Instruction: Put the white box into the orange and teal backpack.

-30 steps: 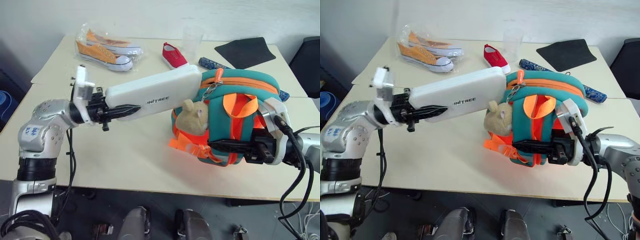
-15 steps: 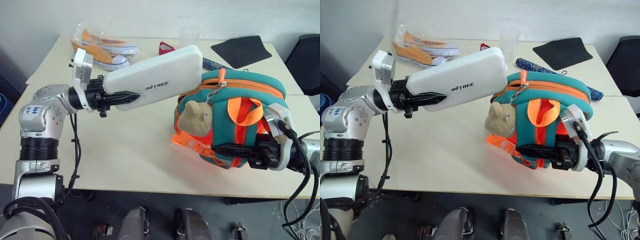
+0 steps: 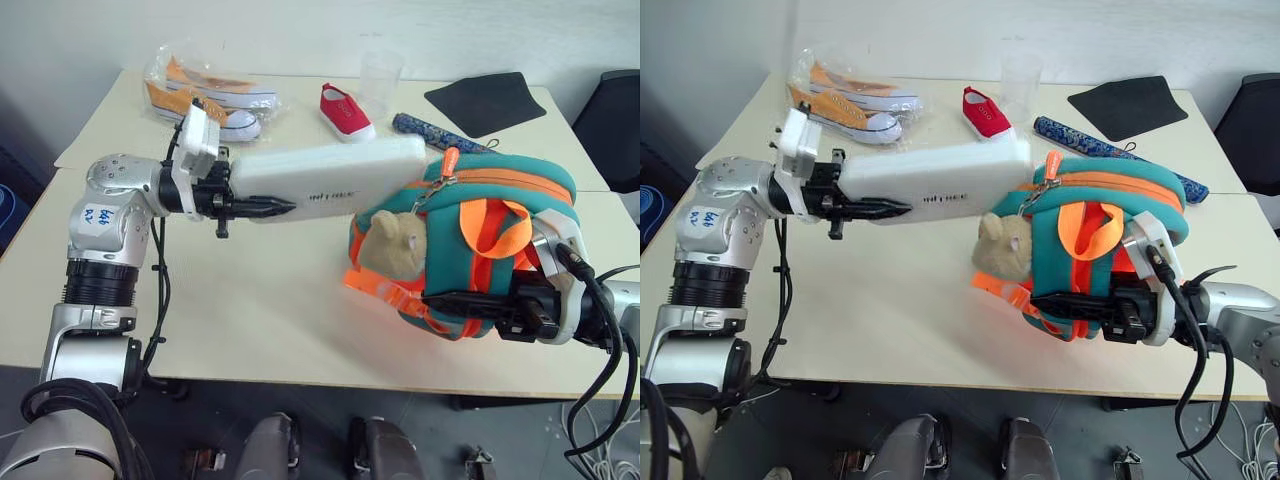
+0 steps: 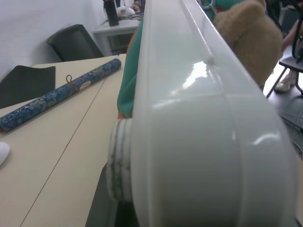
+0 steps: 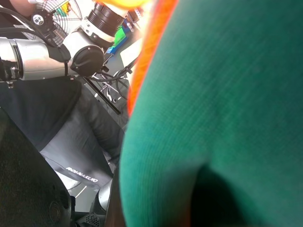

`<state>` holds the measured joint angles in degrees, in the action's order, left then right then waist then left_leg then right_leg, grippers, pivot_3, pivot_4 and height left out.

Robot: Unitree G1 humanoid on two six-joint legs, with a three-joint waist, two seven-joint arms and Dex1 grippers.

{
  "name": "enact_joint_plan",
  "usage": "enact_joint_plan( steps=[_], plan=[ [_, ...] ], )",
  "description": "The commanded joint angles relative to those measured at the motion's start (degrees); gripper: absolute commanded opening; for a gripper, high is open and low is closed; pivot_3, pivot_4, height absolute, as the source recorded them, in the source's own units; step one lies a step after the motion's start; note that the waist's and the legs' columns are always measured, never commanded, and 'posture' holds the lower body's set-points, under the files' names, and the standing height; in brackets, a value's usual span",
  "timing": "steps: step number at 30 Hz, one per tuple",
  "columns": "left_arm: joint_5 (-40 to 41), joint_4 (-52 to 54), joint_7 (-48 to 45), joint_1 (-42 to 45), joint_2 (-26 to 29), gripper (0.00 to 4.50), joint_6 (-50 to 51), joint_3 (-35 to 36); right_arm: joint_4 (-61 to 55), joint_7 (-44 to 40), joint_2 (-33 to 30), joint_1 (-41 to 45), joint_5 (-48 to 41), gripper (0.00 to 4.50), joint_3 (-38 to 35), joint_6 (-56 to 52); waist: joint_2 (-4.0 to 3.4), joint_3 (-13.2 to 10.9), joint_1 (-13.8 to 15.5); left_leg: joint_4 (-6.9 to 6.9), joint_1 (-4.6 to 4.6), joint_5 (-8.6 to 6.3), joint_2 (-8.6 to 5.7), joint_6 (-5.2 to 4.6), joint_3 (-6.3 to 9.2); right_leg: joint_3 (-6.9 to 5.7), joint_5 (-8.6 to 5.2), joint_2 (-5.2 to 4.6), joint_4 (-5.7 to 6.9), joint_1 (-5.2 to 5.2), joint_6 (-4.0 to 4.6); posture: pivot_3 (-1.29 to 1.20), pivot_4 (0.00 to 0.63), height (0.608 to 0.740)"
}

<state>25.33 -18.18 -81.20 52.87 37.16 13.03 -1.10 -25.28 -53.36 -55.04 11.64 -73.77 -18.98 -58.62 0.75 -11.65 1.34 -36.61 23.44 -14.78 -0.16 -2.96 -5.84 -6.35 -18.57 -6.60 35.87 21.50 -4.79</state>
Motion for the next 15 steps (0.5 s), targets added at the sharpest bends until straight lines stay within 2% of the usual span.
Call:
enact_joint_plan(
  steps=[1, 4, 11, 15],
  plan=[
    [-2.15, 0.64, -3.84, -0.09, 1.51, 1.26, -2.70, -1.77, -0.96, -0.27, -0.30, 0.76, 0.07, 0.03, -0.72, 0.93, 0.00, 0.00, -0.02, -0.01, 0.00, 0.00, 0.00, 0.00, 0.00, 0.01, 0.00, 0.00, 0.01, 0.00, 0.00, 0.00, 0.150, 0.740],
    [-7.60, -1.40, -2.75, 0.74, 2.56, 1.26, -5.19, -4.74, -0.82, -0.41, -0.23, 1.03, 0.18, 0.03, -0.62, 0.91, 0.00, 0.00, -0.06, -0.01, -0.01, 0.00, 0.01, 0.00, 0.01, 0.01, 0.00, 0.00, 0.01, 0.00, 0.00, 0.00, 0.150, 0.740],
    [-16.18, -1.55, -2.93, 9.39, 1.11, 1.26, 2.79, -15.29, 0.06, -1.97, -0.97, 2.28, 0.86, 0.03, 0.08, 0.49, 0.01, 0.01, 0.31, -0.49, 0.20, -0.23, 0.01, -0.25, 0.22, -0.13, 0.03, -0.03, 0.04, -0.09, -0.06, 0.00, 0.150, 0.740],
    [-19.40, -5.76, 1.39, 15.10, -5.71, 1.26, 3.01, -18.25, 0.83, -3.19, -1.01, 3.11, 1.71, 0.03, 1.03, 0.27, 0.02, 0.01, 0.49, -0.57, 0.21, -0.32, -0.04, -0.40, 0.22, -0.08, 0.09, -0.10, -0.06, -0.16, -0.15, 0.00, 0.150, 0.740]
  ],
)
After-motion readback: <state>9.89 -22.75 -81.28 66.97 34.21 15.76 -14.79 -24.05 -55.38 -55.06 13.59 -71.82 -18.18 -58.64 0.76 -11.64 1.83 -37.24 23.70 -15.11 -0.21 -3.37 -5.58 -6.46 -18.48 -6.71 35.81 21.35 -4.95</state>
